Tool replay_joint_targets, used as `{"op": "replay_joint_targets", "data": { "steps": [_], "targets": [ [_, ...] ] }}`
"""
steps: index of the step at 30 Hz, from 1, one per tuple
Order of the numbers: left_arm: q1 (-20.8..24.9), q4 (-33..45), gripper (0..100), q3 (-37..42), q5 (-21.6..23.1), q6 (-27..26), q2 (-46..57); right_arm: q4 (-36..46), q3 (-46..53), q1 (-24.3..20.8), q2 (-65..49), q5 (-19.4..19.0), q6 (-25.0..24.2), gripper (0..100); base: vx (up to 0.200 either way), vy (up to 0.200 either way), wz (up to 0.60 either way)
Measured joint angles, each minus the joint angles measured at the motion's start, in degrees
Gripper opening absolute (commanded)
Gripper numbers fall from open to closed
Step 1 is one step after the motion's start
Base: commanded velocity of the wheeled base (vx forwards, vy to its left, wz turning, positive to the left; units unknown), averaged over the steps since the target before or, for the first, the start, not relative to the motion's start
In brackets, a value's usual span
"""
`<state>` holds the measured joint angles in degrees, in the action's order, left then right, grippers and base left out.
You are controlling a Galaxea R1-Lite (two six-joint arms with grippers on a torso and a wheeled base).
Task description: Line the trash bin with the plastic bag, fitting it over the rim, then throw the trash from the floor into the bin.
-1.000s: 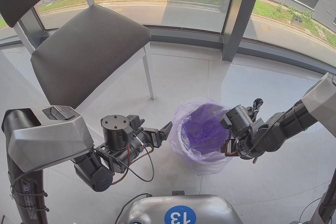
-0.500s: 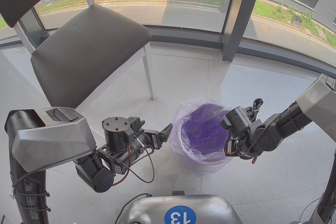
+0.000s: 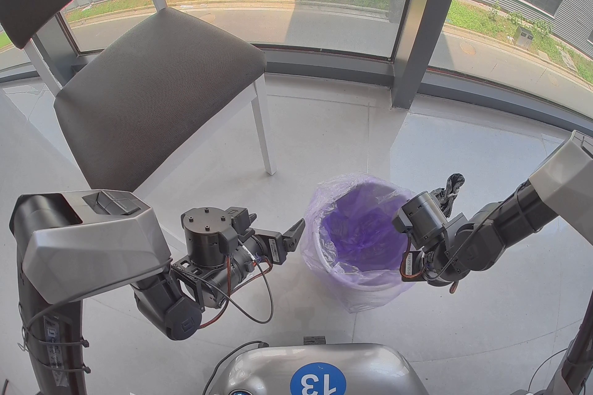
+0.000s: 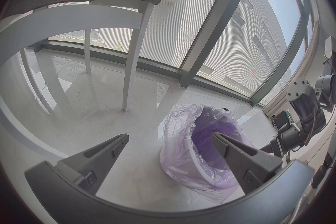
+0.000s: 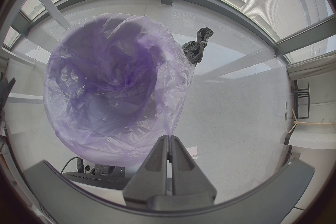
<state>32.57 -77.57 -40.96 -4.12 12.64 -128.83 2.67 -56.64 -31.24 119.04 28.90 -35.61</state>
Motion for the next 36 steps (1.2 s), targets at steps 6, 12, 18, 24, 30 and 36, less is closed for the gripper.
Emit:
{"op": "replay_joint_targets", "data": {
  "steps": [6, 12, 18, 24, 30, 36],
  "targets": [
    [0.11, -0.02, 100, 0.00, 0.00, 0.00, -0.02, -0.82, 3.02, -1.24, -0.27, 0.00, -0.51, 0, 0.000, 0.000, 0.00],
    [0.22, -0.02, 100, 0.01, 0.00, 0.00, -0.11, -2.67, 3.61, -1.91, 0.61, -0.11, -0.65, 0, 0.000, 0.000, 0.00],
    [0.22, -0.05, 100, -0.05, 0.00, 0.00, -0.20, -5.34, 3.72, -2.16, 3.82, -0.15, -0.68, 0, 0.000, 0.000, 0.00],
    [0.22, -0.02, 100, -0.24, 0.02, 0.00, -0.37, -7.92, 2.91, -1.72, 6.16, -0.20, -0.68, 0, 0.000, 0.000, 0.00],
    [0.15, -0.71, 100, -0.44, 0.00, 0.00, -0.74, -9.01, 0.49, -0.34, 7.50, -0.26, -0.68, 0, 0.000, 0.000, 0.00],
    [0.13, -1.97, 100, -0.44, 0.02, -0.06, -1.24, -9.12, -3.63, 1.27, 7.97, -0.26, -0.52, 0, 0.000, 0.000, 0.00]
  ]
}}
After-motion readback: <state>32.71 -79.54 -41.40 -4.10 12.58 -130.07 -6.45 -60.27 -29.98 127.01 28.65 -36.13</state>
